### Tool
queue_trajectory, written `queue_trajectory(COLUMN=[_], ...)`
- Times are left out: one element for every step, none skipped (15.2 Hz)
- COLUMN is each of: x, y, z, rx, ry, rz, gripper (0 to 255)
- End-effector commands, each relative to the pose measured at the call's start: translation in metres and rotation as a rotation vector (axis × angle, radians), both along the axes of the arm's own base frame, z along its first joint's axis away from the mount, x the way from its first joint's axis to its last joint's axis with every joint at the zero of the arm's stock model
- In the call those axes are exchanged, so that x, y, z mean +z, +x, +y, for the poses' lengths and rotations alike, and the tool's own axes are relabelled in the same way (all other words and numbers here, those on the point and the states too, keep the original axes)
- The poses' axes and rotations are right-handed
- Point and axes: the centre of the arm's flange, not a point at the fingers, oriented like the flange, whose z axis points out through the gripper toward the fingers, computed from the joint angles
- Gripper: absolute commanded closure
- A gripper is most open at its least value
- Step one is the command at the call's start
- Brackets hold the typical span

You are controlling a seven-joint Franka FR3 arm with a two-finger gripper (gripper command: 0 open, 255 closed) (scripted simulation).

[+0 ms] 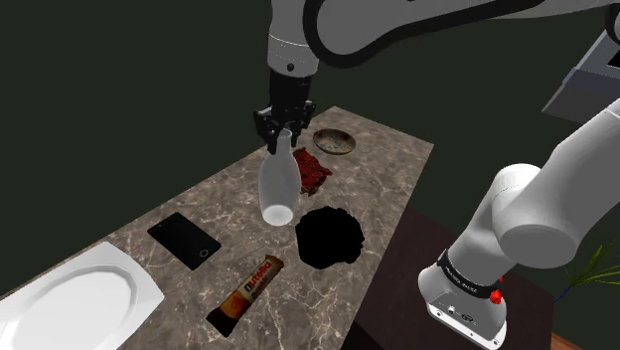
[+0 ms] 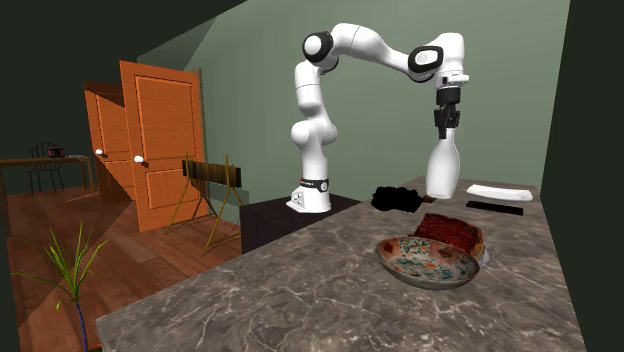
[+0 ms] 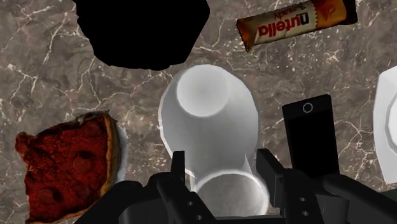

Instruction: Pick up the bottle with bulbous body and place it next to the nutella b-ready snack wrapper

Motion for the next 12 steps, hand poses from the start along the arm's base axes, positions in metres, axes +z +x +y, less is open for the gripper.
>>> queue_trajectory(x=[-0.010,-0.015,-0.021,-0.026,-0.031,-0.037,-0.042,-0.047,-0.050,-0.050,-0.050,-0.050], y=[0.000,0.000,0.000,0.000,0.000,0.000,0.000,0.000,0.000,0.000,0.000,0.000], z=[-0.001,-0.001,-0.001,-0.001,-0.001,-0.001,-0.001,-0.001,-0.001,-0.001,-0.001,-0.001], rx=[0.000,0.000,0.000,0.000,0.000,0.000,0.000,0.000,0.000,0.000,0.000,0.000], ry=[0.000,0.000,0.000,0.000,0.000,0.000,0.000,0.000,0.000,0.000,0.000,0.000], rz=[-0.001,-0.001,-0.001,-0.001,-0.001,-0.001,-0.001,-0.001,-0.001,-0.001,-0.001,-0.001], gripper=[255,255,255,255,255,255,255,255,255,255,255,255])
